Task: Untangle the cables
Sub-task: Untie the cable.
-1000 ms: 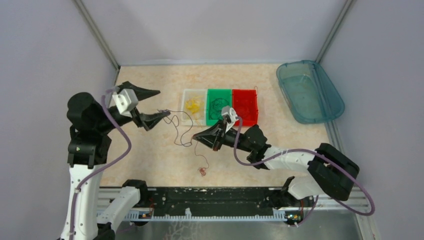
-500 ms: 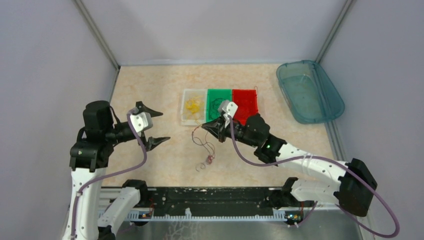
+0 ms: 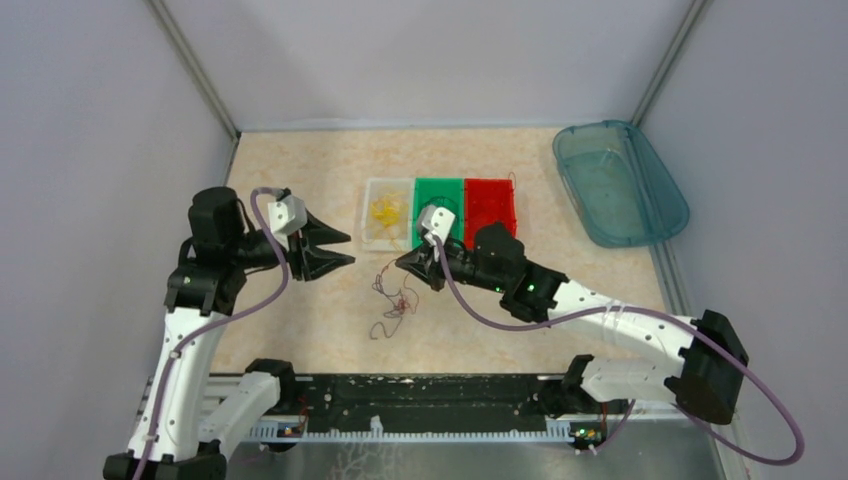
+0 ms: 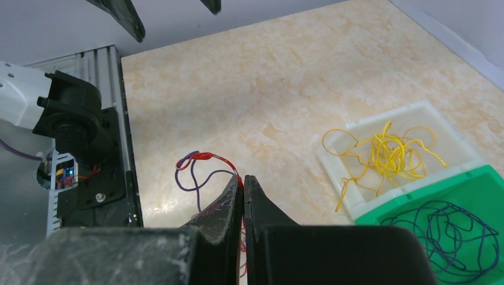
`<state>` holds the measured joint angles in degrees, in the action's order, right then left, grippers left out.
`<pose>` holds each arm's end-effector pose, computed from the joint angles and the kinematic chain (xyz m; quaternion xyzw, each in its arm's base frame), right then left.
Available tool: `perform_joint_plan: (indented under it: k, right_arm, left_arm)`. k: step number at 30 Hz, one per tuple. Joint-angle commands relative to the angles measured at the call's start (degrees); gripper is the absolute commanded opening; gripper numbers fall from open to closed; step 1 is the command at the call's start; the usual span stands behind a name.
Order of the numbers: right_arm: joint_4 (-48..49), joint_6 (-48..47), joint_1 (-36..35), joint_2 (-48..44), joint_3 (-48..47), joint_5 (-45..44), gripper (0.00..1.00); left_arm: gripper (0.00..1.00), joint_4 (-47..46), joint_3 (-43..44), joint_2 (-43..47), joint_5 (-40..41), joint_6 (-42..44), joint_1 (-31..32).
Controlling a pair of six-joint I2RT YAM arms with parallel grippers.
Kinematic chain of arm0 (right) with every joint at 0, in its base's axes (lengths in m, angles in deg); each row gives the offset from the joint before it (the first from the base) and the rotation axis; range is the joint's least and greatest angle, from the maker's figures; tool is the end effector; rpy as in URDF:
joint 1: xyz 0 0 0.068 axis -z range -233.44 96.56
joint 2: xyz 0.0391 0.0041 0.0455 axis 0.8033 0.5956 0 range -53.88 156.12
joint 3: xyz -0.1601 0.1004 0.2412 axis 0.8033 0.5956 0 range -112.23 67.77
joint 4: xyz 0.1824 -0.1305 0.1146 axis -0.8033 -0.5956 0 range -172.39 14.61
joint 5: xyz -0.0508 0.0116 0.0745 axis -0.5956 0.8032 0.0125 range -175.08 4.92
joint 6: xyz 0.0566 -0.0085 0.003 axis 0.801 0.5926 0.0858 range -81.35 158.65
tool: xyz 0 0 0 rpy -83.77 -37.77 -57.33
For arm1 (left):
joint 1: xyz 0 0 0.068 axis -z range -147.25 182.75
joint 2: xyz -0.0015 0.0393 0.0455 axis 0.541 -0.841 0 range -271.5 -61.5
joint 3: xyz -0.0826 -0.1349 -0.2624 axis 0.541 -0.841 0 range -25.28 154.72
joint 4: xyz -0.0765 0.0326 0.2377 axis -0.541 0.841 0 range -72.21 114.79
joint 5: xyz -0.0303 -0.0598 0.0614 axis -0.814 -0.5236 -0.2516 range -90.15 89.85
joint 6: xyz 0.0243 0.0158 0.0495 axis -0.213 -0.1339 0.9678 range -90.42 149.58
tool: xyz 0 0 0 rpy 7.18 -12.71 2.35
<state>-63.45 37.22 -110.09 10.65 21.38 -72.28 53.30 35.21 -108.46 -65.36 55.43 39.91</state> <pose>0.1280 0.2106 0.3548 -0.4241 0.6106 0.3811 0.5497 0.1093 -0.0509 0.4109 0.4873 0.5839 -0.3642 0.5375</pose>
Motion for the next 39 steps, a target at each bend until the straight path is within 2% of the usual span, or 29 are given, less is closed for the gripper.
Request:
perform_joint_plan:
  k: [1,8,15,20,29,35,39]
  right_arm:
    - [1.76,0.37,-1.37,0.71,-3.67,1.25,0.0]
    - [1.36,0.55,-4.58,3.77,-6.19,-0.89,0.0]
    - [-0.63,0.52,-6.49,5.96,-7.94,-3.45,0.0]
    - [-1.59,0.99,-6.98,5.79,-8.35,-4.69,0.0]
    - [-1.98,1.58,-7.0,3.0,-7.71,-6.06,0.0]
    - [-3.23,1.61,-7.0,1.79,-7.35,-7.67,0.0]
    - [-3.31,1.78,-6.97,1.75,-7.65,-7.51,0.0]
  left_arm:
    - [0.49,-7.29,-2.09,-0.57,-1.77,-9.47,3.15]
    - [0.41,-10.41,-8.77,-0.56,2.99,-12.61,10.69]
    - [0.37,-13.66,-10.6,-1.61,5.54,-14.0,13.74]
    - [0.15,-12.48,-10.12,-1.48,8.99,-11.5,14.18]
    - [0.14,-8.17,-11.85,0.85,9.46,-8.89,14.22]
    - [0.11,-2.59,-10.71,2.78,8.01,-0.81,14.24]
    - [0.07,-0.27,-10.79,3.44,7.48,1.02,14.23]
